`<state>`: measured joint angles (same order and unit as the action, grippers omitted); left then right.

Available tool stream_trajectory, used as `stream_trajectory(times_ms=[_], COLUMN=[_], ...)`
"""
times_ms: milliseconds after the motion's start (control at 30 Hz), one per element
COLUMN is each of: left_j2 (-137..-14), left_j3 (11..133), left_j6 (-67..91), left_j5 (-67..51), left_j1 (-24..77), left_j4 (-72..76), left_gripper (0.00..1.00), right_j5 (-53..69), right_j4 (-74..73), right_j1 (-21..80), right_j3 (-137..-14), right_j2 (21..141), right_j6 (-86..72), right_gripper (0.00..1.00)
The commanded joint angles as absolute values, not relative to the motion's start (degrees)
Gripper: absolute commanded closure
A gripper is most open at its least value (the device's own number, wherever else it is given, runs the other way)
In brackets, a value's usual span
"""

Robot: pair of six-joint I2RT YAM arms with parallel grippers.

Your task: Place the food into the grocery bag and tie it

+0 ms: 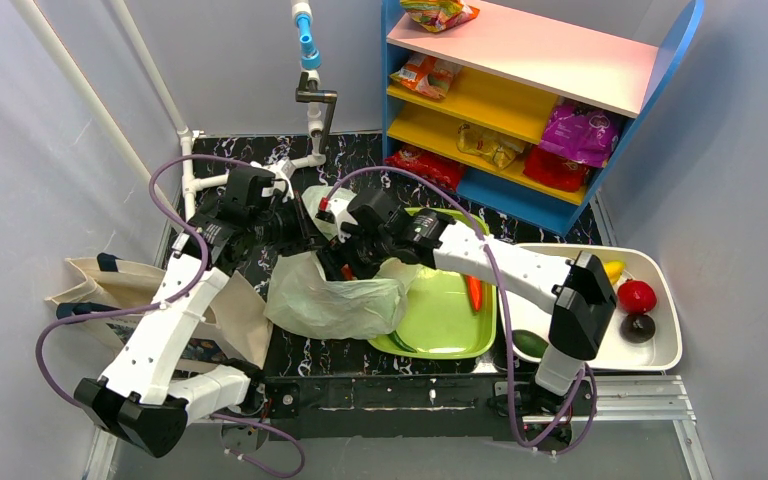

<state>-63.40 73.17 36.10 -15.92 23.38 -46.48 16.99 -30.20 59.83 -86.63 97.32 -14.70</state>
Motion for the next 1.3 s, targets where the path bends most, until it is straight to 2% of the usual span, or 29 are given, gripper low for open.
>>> stream_trajectory(times_ms=[0, 300, 500, 733, 900, 1033, 1267], left_j2=[-61.9, -62.9, -62.1, -62.6, -63.0, -62.5, -64.1], left_j3=[74.9, 71.3, 69.8, 71.5, 71.7, 71.1, 71.5], left_j6=[34.0, 33.5, 32.0, 31.7, 32.2, 32.8, 33.6], left_j5=[-18.1, -21.3, -17.1, -15.9, -16.4, -16.3, -17.4], left_j1=[23.5, 23.5, 23.5, 23.5, 23.5, 23.5, 23.5], left_j4=[-48.7, -46.8, -48.5, -50.2, -50.2, -49.3, -48.3], left_gripper=[1.0, 1.0, 1.0, 1.0, 1.0, 1.0, 1.0], right_j5=[16.8, 10.4, 6.4, 4.5, -6.2, -11.0, -7.9], right_j4=[-21.0, -8.9, -5.1, -10.1, -19.3, -22.0, -13.5], right_j1=[60.3, 60.4, 60.4, 60.4, 60.3, 60.2, 60.0], right_j3=[-86.2, -82.0, -79.5, -82.2, -82.1, -74.4, -60.9], right_j2=[96.8, 90.3, 84.2, 81.9, 78.9, 74.2, 70.7], right_j6=[-13.1, -11.9, -10.3, -8.6, -6.4, -6.2, -6.5], right_gripper=[0.11, 0.09, 0.08, 0.07, 0.07, 0.08, 0.08])
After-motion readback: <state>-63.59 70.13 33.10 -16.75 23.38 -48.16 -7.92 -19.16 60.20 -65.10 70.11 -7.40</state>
